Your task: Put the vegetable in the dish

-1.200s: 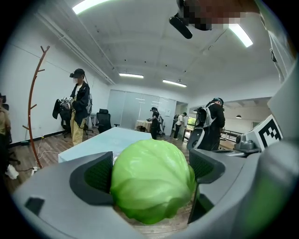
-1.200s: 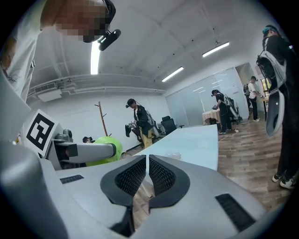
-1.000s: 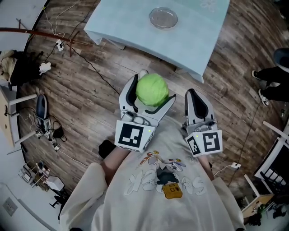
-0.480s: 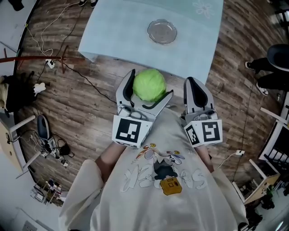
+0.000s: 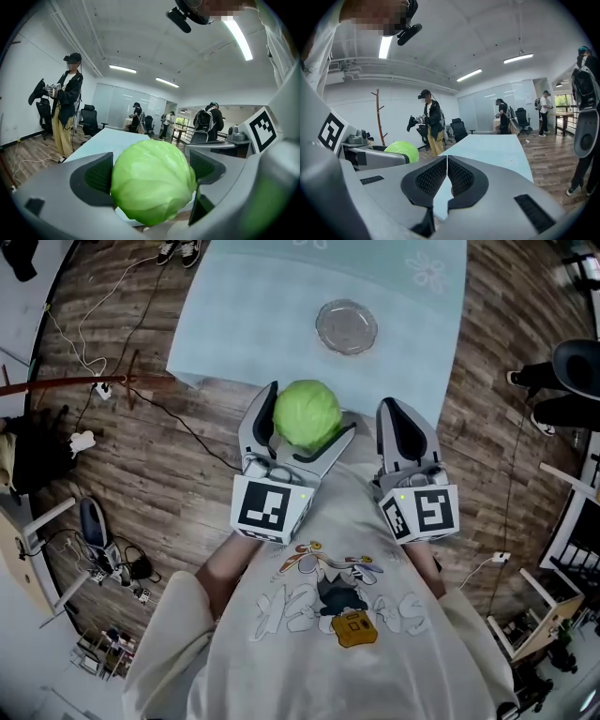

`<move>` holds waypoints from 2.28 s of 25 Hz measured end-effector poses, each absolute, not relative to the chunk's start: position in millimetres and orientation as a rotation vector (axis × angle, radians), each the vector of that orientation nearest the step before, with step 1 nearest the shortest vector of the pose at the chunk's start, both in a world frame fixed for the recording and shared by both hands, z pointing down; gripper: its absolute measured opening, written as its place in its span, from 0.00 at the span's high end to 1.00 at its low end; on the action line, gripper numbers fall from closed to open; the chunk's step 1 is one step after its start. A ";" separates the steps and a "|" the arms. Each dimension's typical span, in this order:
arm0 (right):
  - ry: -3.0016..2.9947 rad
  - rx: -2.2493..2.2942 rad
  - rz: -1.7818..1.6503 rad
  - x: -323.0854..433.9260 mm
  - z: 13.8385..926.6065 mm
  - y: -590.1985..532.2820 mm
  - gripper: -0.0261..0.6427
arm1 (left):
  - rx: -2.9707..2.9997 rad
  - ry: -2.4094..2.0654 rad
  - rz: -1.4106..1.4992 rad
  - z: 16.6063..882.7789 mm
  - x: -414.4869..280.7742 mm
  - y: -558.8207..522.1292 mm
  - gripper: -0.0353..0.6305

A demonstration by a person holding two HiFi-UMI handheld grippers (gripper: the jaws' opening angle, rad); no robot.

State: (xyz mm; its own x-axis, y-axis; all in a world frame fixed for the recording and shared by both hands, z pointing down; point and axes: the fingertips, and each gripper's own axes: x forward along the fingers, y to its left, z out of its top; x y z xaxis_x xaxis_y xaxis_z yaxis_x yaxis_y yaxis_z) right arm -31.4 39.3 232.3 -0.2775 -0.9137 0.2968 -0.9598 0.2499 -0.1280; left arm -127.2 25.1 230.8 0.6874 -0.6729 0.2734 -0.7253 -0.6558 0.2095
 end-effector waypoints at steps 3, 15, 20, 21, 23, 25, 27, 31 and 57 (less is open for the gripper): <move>-2.351 1.777 0.438 -22.6 236.0 23.9 0.93 | 2.667 -1.071 0.267 238.4 -115.4 12.1 0.17; -2.319 1.715 0.537 20.6 271.2 -41.9 0.93 | 2.602 -1.024 0.355 275.3 -63.1 -52.0 0.17; -2.312 1.689 0.620 33.6 290.8 -55.3 0.93 | 2.503 -1.033 0.412 293.4 -43.8 -73.7 0.17; -2.310 1.678 0.631 34.8 295.6 -59.6 0.93 | 2.498 -1.036 0.421 297.2 -41.8 -80.0 0.17; -2.303 1.654 0.646 35.9 305.3 -67.4 0.93 | 2.494 -1.037 0.437 305.9 -38.8 -91.1 0.17; -2.294 1.629 0.663 36.8 315.7 -74.6 0.93 | 2.476 -1.031 0.463 318.1 -36.1 -99.5 0.17; -2.291 1.607 0.680 38.5 326.6 -83.4 0.93 | 2.453 -1.027 0.492 332.1 -32.7 -108.2 0.17; -2.287 1.574 0.718 44.2 347.9 -91.6 0.93 | 2.450 -1.023 0.549 357.0 -22.1 -117.3 0.17; -2.184 1.577 0.946 85.8 450.4 -111.8 0.93 | 2.353 -1.002 0.774 491.2 27.1 -155.5 0.17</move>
